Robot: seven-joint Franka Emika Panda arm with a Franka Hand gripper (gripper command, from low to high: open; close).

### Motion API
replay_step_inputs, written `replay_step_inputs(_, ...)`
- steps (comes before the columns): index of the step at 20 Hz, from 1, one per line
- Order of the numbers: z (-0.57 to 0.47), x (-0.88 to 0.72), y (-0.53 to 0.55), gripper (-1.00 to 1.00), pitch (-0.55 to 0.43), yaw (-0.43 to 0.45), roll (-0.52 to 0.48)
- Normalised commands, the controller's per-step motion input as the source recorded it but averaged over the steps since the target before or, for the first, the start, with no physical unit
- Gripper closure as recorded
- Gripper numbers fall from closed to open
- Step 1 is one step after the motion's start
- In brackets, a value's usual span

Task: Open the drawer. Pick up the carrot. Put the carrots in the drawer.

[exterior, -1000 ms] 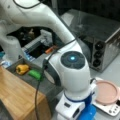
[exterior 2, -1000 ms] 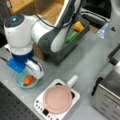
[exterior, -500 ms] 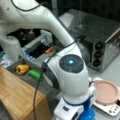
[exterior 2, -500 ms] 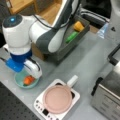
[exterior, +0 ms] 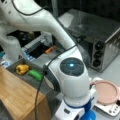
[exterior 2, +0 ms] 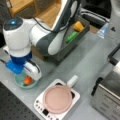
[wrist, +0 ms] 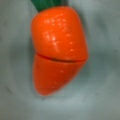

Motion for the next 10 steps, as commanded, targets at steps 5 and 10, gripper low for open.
replay_step_inputs(5, 0.06, 0.25, -0.10, -1.00, 0.091, 0.057, 0.014)
replay_step_inputs(10, 0.07, 0.25, -0.10, -1.00, 0.090, 0.056, 0.010)
